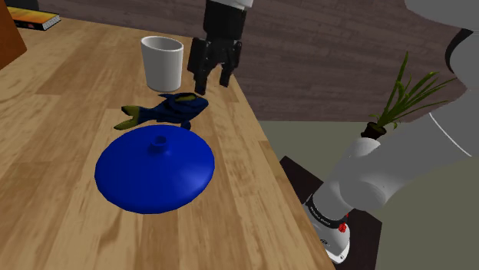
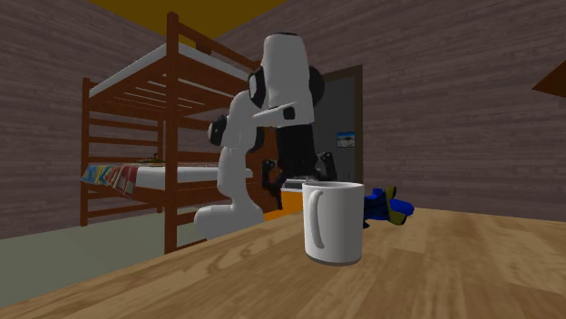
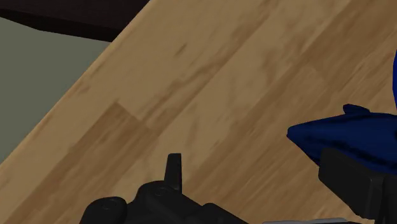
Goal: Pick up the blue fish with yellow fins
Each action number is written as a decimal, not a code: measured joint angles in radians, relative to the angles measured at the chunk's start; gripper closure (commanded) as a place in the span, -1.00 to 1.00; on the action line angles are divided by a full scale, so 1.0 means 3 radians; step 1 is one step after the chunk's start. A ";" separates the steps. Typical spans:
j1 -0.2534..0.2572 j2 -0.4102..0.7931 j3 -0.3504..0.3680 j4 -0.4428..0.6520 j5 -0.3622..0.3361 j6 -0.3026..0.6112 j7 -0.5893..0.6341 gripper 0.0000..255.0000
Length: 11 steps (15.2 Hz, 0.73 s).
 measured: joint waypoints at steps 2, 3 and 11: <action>0.0027 0.0223 0.0109 0.0232 -0.0033 -0.0002 0.0146 -1.00; 0.0042 0.0345 0.0163 0.0367 -0.0058 -0.0013 0.0220 -1.00; 0.0176 0.0940 0.0435 0.0983 -0.0227 -0.0040 0.0642 -1.00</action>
